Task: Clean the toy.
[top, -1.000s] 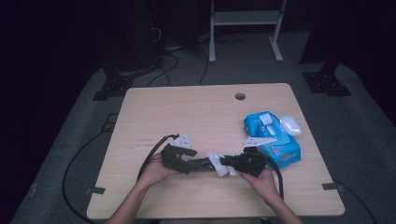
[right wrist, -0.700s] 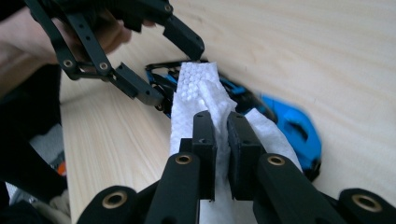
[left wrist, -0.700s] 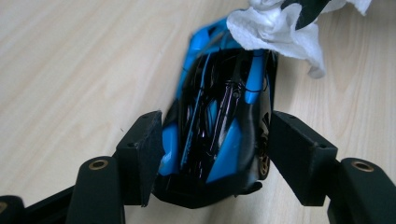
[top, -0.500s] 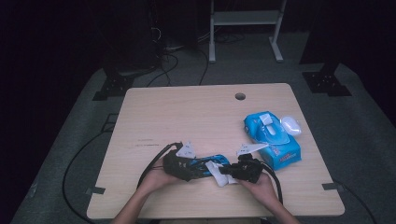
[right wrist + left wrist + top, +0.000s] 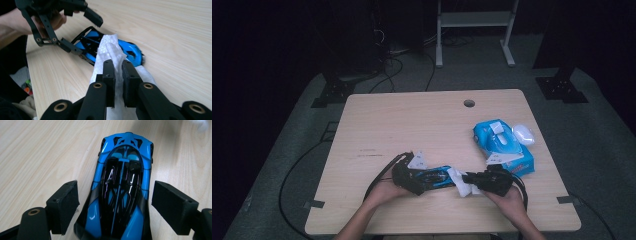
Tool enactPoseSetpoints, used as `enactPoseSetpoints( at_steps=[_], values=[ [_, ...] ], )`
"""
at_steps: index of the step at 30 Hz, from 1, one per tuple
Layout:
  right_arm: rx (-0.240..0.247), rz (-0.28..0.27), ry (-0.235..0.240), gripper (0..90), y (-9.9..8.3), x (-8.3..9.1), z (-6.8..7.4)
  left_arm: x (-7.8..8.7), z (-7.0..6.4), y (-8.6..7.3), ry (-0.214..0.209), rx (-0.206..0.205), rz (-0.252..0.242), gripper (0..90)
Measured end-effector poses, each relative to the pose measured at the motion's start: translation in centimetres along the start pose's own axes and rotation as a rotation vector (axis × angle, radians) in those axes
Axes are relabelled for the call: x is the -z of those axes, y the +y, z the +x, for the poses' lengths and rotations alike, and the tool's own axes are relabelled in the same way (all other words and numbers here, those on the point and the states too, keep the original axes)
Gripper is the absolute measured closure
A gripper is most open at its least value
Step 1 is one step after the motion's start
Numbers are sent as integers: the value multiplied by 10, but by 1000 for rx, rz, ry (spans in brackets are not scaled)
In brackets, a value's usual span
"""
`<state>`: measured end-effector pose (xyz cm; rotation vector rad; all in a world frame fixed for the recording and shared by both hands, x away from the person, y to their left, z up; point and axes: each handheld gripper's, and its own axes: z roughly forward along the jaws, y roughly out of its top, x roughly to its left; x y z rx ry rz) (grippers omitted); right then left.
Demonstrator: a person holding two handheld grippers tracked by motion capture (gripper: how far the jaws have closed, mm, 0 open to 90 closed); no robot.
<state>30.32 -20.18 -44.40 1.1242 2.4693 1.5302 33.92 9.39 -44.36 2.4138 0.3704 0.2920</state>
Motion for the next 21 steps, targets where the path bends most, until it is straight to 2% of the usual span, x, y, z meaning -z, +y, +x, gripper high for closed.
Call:
enactPoseSetpoints(
  at_steps=[4, 7, 21],
  values=[
    [-33, -44, 2, 815, -4, 10, -8, -7, -2, 4, -5, -21, 22, 192],
    [-34, -56, 1, 815, -3, 13, -9, -13, -4, 6, -7, -28, 34, 187],
    [-23, -28, 9, 814, -3, 5, -9, -32, -5, 12, -30, -51, 72, 188]
  ],
)
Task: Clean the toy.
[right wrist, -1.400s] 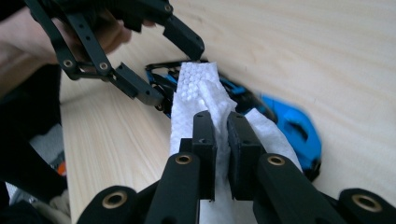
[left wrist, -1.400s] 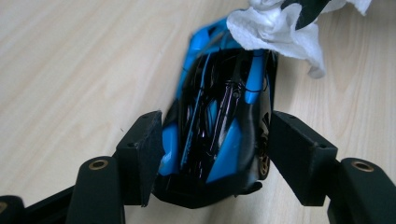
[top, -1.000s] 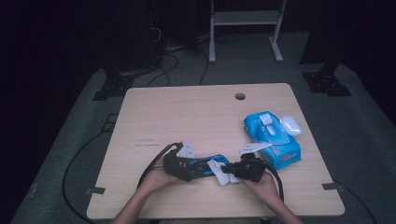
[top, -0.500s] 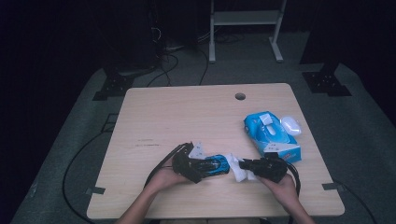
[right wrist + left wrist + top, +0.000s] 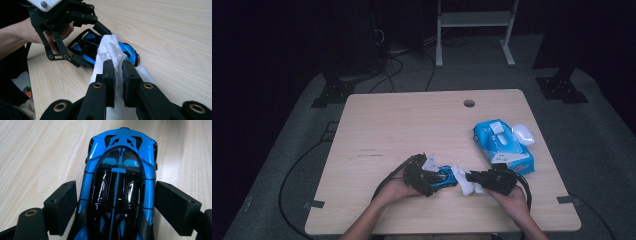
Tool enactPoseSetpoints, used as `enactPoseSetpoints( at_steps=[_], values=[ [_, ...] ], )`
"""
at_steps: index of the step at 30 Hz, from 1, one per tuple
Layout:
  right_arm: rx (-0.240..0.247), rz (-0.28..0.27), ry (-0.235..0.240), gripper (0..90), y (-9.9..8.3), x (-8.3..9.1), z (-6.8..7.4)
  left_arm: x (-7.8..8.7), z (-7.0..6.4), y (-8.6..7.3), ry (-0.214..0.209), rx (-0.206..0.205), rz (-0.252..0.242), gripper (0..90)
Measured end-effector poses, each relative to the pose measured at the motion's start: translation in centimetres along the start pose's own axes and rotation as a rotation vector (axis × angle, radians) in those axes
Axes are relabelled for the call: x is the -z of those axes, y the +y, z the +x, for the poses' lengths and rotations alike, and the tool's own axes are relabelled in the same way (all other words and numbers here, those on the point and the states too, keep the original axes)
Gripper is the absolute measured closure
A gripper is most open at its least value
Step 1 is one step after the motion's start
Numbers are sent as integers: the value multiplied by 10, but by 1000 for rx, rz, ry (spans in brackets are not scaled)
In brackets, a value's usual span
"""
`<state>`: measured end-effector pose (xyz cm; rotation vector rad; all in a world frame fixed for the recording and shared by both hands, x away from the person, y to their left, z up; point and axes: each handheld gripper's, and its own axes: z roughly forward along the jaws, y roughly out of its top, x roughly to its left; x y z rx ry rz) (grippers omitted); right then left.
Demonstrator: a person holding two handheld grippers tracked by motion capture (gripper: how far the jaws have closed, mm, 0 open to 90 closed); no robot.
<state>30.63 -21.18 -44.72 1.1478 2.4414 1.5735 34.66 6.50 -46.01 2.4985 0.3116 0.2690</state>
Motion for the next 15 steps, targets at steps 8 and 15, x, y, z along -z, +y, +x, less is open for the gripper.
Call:
enactPoseSetpoints(
  at_steps=[8, 15],
  values=[
    [4, 18, -21, 812, -1, 0, -2, -8, 2, 6, -28, -16, 19, 187],
    [8, 20, -24, 810, -2, 0, -2, -7, 6, 3, -69, 22, 30, 189]
  ],
)
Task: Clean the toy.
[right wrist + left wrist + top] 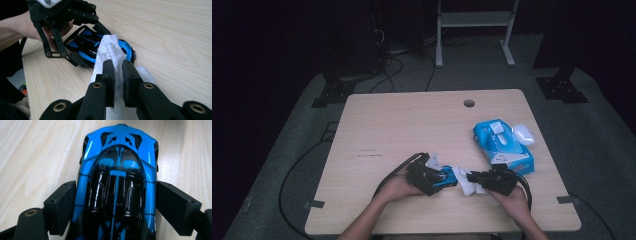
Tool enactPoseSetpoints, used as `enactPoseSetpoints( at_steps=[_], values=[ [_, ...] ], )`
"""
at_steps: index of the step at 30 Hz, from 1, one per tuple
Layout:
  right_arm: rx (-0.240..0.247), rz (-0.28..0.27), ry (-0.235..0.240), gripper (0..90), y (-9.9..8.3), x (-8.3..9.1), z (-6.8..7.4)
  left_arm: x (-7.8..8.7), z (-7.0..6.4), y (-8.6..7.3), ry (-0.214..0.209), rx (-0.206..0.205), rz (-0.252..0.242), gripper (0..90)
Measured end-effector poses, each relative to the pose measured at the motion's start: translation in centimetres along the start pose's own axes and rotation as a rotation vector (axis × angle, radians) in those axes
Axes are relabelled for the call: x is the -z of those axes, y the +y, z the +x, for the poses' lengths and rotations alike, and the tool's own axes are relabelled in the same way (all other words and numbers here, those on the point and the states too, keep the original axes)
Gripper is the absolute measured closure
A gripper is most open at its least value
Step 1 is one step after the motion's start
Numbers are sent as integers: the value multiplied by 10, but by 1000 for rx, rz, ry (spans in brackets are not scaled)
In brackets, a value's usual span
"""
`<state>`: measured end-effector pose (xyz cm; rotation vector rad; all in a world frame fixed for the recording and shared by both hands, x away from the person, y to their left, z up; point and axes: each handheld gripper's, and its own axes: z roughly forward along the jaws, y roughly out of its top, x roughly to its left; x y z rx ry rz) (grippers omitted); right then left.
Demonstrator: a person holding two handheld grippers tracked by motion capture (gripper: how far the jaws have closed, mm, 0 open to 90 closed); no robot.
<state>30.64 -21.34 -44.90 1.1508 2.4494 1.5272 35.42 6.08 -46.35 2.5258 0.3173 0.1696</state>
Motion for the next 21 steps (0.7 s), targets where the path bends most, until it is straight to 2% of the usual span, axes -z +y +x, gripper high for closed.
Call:
enactPoseSetpoints(
  at_steps=[11, 13, 21],
  values=[
    [-1, 7, 6, 808, 0, -4, 1, -1, 5, -1, -27, 28, -8, 232],
    [2, 8, 8, 808, 0, -4, 1, 0, 5, 0, -24, 6, -9, 246],
    [-3, -1, 11, 808, 1, -3, 0, 2, 3, 1, -25, 8, -7, 257]
  ],
)
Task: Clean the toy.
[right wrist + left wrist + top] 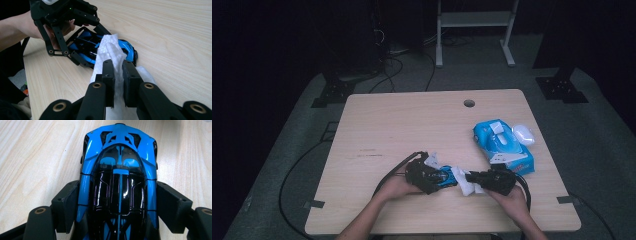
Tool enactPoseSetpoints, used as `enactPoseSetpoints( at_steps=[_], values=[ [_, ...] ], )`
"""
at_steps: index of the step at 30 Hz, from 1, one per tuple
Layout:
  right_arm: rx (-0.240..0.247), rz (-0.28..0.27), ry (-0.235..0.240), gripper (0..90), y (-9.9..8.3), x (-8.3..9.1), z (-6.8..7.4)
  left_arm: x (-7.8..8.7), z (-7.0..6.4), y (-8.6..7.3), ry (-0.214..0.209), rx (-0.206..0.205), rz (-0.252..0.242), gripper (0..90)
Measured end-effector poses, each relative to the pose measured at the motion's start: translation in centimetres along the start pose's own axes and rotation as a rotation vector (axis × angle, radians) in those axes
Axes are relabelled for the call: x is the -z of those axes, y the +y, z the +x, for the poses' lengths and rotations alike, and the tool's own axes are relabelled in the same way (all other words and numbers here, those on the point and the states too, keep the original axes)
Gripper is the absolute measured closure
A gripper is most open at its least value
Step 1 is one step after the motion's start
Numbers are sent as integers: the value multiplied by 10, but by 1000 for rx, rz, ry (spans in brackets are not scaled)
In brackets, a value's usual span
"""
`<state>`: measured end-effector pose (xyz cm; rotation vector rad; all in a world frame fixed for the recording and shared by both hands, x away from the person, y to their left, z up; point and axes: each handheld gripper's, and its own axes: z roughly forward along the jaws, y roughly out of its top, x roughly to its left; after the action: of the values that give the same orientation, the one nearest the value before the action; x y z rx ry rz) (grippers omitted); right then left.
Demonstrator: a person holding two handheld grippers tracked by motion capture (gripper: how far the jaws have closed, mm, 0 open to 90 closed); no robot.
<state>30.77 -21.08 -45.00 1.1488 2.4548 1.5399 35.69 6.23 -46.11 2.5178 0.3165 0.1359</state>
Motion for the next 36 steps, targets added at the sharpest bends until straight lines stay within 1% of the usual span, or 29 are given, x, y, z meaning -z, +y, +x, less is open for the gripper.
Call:
enactPoseSetpoints(
  at_steps=[1, 2, 3, 4, 5, 7, 12, 20, 21, 25, 26, 27, 28, 29, 31, 32, 36],
  values=[
    [2, -3, 0, 808, 0, 0, -1, 1, -1, 0, 0, -1, -10, 259],
    [1, -3, 0, 808, 0, 0, -1, 3, -1, 0, 2, -6, -30, 281],
    [2, -4, 0, 808, 0, 0, -1, 3, -1, 1, 6, -2, -28, 281],
    [3, -3, -1, 808, 0, 0, -1, 1, -3, 2, 17, -16, -8, 282],
    [2, -3, -3, 808, 0, 0, 0, 1, -3, 2, 18, -17, -16, 282],
    [4, 3, -3, 808, 0, -1, 0, 2, -2, 1, 9, -16, -15, 282],
    [0, 0, -3, 808, 0, 1, 1, 2, -3, 1, 20, -23, -15, 283],
    [-6, -6, -4, 808, 0, 2, -1, 5, 2, 1, 32, -6, -28, 283],
    [-8, -6, -4, 808, 0, 2, -1, 7, 5, 2, 44, -11, -25, 283],
    [-2, -6, -11, 808, 1, 2, -1, 13, 14, 5, 70, -4, -26, 283],
    [-2, -7, -14, 808, 1, 3, -1, 14, 17, 6, 71, 8, -26, 283],
    [-4, -8, -15, 808, 1, 3, -2, 15, 21, 7, 77, 8, -25, 283],
    [-4, -8, -15, 808, 1, 3, -2, 15, 21, 7, 77, 8, -25, 283],
    [-6, -9, -22, 808, 2, 3, -3, 17, 28, 8, 93, 13, -23, 283],
    [-4, -16, -28, 808, 2, 4, -5, 18, 33, 9, 106, 21, -18, 283],
    [-12, -15, -30, 808, 1, 4, -5, 18, 36, 9, 111, 26, -19, 283],
    [-14, -15, -36, 808, 1, 6, -7, 16, 45, 7, 121, 53, -22, 283]
  ],
)
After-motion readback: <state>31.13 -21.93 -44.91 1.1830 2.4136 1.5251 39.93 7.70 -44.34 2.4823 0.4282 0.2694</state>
